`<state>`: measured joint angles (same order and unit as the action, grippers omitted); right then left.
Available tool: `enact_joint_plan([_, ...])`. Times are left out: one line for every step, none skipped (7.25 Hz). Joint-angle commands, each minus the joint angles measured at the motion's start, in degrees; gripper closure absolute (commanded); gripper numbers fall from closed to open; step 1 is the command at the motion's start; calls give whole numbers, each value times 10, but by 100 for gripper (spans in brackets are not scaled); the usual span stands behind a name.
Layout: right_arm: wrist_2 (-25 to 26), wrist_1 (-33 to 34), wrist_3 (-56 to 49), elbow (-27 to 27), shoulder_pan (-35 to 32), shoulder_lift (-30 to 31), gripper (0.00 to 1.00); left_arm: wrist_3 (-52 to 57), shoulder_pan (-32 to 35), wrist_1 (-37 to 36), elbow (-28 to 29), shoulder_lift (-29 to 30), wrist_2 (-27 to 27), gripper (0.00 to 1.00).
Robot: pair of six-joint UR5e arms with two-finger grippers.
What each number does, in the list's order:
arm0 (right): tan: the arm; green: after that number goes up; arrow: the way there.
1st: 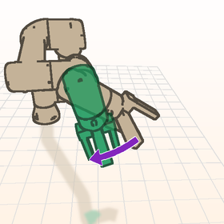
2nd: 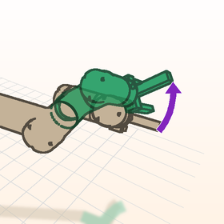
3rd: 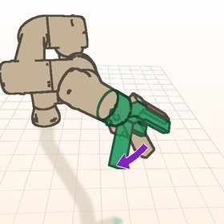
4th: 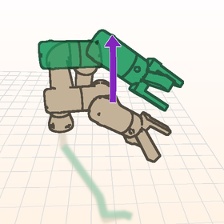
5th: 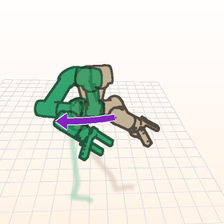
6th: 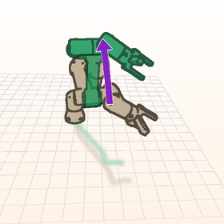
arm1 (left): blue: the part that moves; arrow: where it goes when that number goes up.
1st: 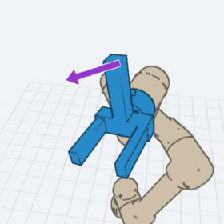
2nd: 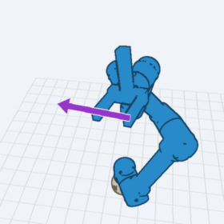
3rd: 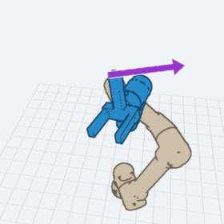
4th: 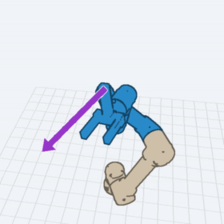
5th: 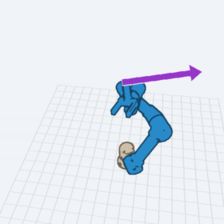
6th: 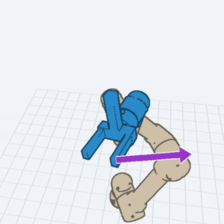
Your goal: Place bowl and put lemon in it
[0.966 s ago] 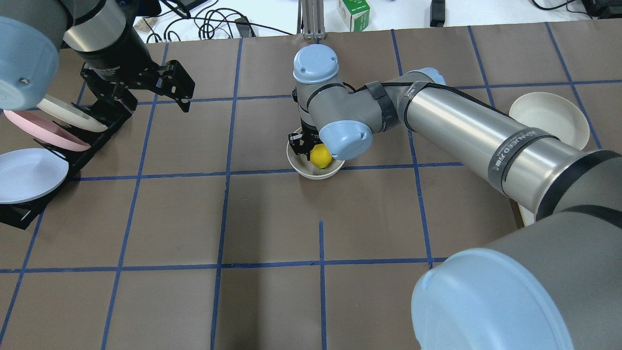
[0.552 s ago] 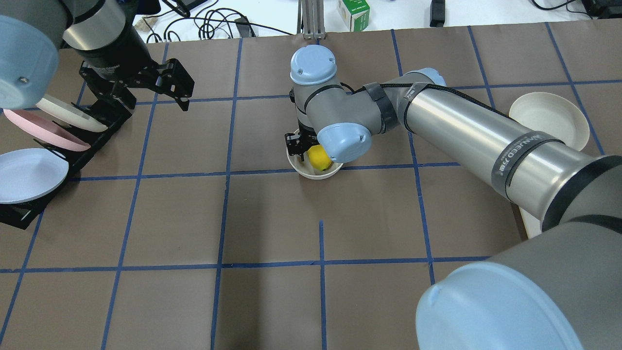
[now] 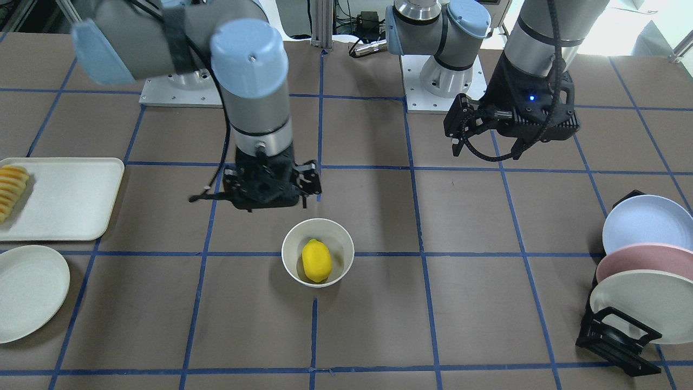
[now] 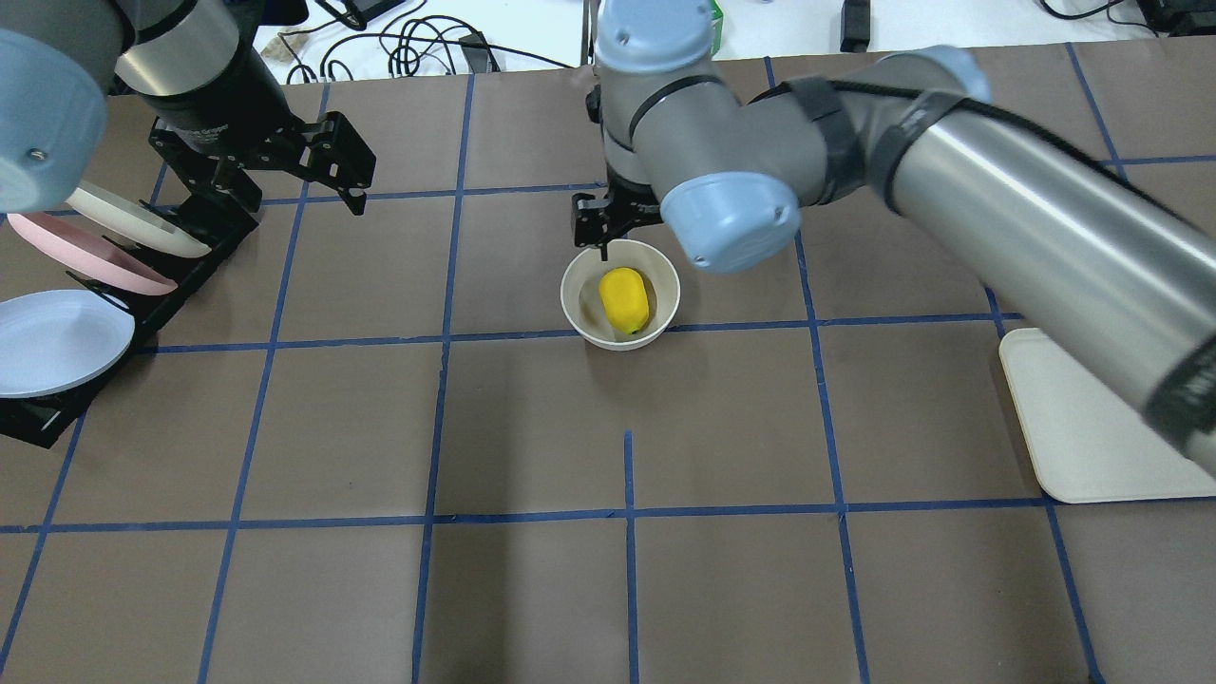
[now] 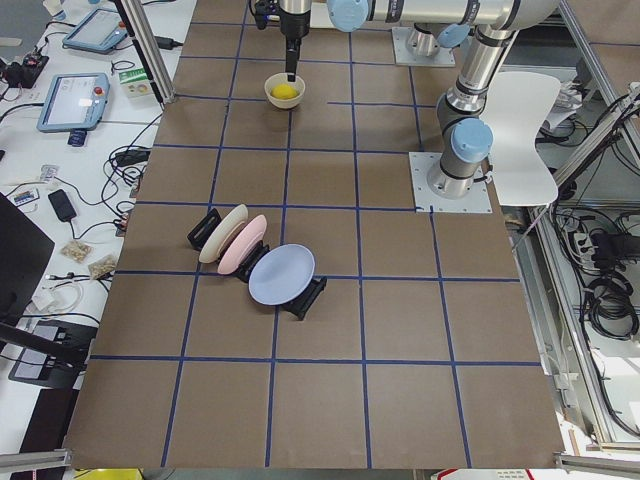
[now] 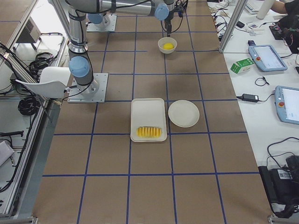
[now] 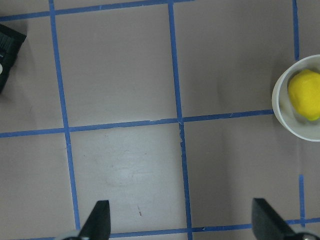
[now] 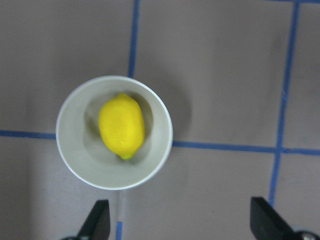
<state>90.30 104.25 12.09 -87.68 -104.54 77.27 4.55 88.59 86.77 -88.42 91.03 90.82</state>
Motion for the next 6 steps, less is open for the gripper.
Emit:
enact_joint_plan([-5,-145,2,0,105,109,0,-13,-1,2,0,-1,0,0])
enact_joint_plan([-9,-151,5,-1,112,131,0,-13,-1,2,0,-1,0,0])
enact_joint_plan([-9,-149,-3,-4,111,133,0,-13,-2,2,0,0,-1,0])
enact_joint_plan([0,-151,1,1,110,139,0,-13,-2,2,1,1,-1,0])
enact_joint_plan([0,-150,-4,1,111,138,0,-13,-2,2,1,2,-1,0])
enact_joint_plan([0,-149,-5,1,110,139,0,-13,-2,1,1,1,-1,0])
